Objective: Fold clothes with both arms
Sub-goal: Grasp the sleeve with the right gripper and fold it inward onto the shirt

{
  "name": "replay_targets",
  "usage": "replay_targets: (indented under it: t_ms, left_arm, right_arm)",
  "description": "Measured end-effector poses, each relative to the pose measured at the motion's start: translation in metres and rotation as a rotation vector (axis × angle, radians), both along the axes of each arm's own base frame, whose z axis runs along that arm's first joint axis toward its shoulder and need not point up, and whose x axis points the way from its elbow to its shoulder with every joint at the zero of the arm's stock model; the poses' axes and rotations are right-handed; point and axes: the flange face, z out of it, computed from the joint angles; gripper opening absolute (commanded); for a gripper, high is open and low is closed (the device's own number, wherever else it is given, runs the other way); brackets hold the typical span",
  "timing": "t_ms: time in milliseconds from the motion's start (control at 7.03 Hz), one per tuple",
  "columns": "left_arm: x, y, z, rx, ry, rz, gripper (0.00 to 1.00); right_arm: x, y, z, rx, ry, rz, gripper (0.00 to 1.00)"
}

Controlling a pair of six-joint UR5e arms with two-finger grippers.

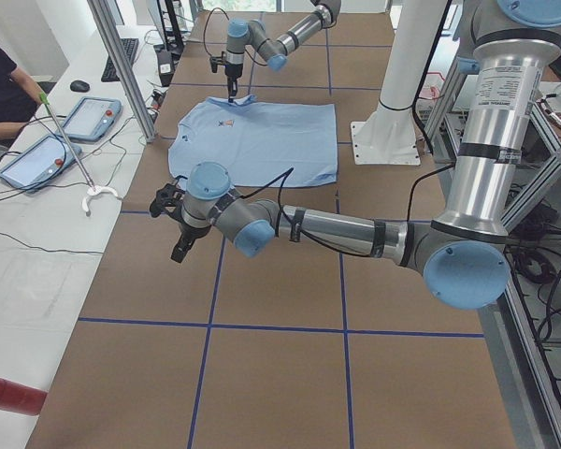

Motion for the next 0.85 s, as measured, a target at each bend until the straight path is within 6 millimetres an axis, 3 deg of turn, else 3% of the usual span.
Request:
replay_targets:
  t_ms: [284,853]
  left_arm:
    - [0.0,0.001,-0.002,0.003,0.003,-0.003,1.0]
    - [0.0,0.002,-0.003,0.012,0.007,-0.005,1.0]
  right_arm:
    - [-0.032,-0.027,-0.014,-0.018,0.055,0.059,0.0]
    - [-0.054,-0.049,-0.054,-0.014,0.063,0.081,0.0]
